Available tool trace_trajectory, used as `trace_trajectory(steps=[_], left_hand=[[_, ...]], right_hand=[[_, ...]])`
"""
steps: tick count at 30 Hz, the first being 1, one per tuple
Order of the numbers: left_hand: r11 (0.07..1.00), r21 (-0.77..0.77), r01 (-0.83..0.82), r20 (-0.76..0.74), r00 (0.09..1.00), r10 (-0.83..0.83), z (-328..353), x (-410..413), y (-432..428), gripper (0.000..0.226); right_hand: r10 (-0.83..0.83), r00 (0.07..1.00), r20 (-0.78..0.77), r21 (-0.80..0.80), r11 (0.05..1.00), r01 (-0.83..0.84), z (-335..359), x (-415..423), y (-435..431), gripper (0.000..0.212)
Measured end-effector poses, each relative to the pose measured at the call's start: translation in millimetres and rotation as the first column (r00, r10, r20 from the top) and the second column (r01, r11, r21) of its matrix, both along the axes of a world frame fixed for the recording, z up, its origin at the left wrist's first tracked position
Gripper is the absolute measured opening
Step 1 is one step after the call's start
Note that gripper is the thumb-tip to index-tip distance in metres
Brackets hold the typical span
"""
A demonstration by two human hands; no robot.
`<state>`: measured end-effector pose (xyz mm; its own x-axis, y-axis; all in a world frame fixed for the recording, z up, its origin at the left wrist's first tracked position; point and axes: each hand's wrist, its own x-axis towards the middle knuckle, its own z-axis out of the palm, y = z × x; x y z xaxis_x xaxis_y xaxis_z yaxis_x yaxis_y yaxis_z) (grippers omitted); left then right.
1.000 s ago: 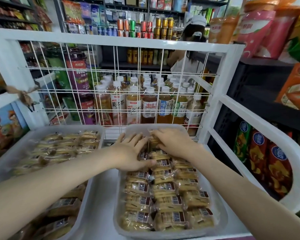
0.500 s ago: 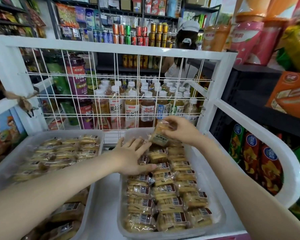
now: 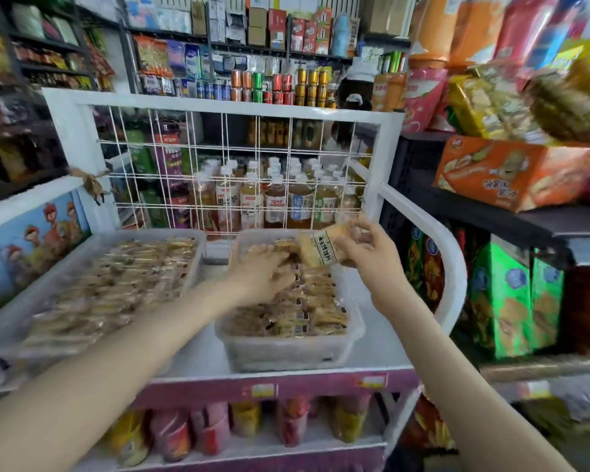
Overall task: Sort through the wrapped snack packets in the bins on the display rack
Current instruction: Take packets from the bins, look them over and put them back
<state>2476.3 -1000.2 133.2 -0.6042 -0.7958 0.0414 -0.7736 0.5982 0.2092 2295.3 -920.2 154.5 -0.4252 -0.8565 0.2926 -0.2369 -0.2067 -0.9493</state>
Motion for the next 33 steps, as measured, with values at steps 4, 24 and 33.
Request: trace_trajectory(steps=[4, 24, 33], left_hand=[[0.98, 0.188, -0.067, -0.514, 0.844, 0.156, 10.9, 1.1, 93.0, 0.042], [0.809, 0.585, -0.058, -0.788, 0.197, 0.584, -63.4, 96.3, 236.8, 0.011], [0.862, 0.175, -0.476, -0.704, 0.552, 0.448, -75.8, 109.1, 240.4, 0.01]], right_hand=[[0.081, 0.993, 0.084, -0.01, 0.997, -0.08, -25.1, 15.9, 70.6, 0.035], [0.268, 0.82, 0.506, 0.038, 0.943, -0.331, -92.5, 104.2, 179.4, 0.011], [0.141, 0.87, 0.473, 0.09, 0.974, -0.207, -105.1, 115.4, 182.5, 0.022]])
